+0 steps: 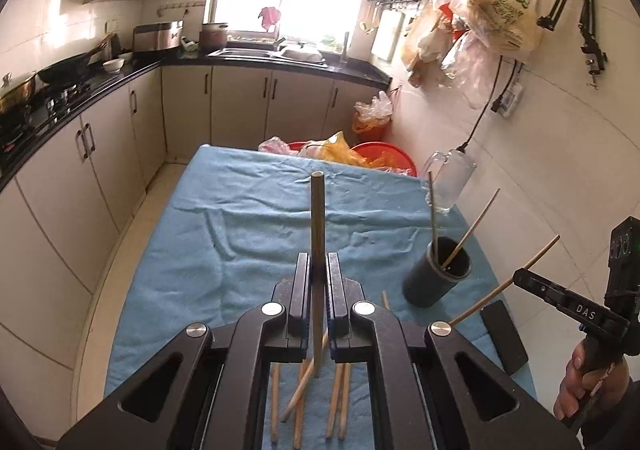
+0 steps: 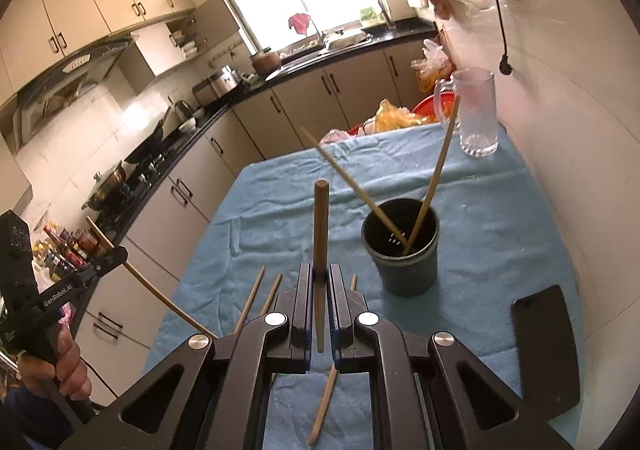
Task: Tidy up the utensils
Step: 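Carry the chopstick to the grey holder cup and release it inside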
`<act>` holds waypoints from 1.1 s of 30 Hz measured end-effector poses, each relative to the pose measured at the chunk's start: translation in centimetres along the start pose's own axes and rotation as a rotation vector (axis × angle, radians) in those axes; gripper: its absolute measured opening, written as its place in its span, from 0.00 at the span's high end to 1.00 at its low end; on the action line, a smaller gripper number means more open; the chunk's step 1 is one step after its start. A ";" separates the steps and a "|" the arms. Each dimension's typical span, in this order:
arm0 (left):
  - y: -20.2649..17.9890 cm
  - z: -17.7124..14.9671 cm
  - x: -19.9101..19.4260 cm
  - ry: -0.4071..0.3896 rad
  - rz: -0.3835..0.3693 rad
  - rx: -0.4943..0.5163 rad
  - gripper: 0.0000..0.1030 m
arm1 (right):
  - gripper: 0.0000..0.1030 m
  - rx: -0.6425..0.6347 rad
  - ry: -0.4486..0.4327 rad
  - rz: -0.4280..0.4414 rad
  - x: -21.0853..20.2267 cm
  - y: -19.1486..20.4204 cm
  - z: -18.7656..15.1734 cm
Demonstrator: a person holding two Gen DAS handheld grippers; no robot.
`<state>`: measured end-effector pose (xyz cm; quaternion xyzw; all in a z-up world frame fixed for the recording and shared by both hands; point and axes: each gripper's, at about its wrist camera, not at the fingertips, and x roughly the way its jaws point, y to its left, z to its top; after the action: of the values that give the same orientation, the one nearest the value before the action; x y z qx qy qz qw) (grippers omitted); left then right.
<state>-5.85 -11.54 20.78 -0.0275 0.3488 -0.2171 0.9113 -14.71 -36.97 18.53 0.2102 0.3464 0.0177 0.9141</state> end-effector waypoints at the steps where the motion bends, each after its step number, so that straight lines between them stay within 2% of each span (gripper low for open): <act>1: -0.2 0.2 -0.1 -0.003 -0.002 0.004 0.94 | 0.93 0.002 -0.008 -0.001 -0.3 -0.1 0.1; 14: -5.1 2.6 0.0 -0.030 -0.090 0.092 0.94 | 0.93 0.066 -0.119 -0.039 -5.3 -2.7 2.0; 21: -7.6 5.3 -0.3 -0.064 -0.147 0.122 0.94 | 0.93 0.099 -0.185 -0.061 -8.1 -4.0 3.5; 28: -10.2 7.8 -0.4 -0.093 -0.200 0.144 0.94 | 0.93 0.113 -0.239 -0.071 -10.1 -5.1 5.7; 33: -11.6 9.4 0.9 -0.097 -0.215 0.141 0.94 | 0.93 0.109 -0.258 -0.074 -10.2 -5.5 7.2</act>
<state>-3.51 -23.31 29.69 -0.0110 0.2832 -0.3358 0.8983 -18.51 -46.47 27.57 0.2473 0.2340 -0.0618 0.9382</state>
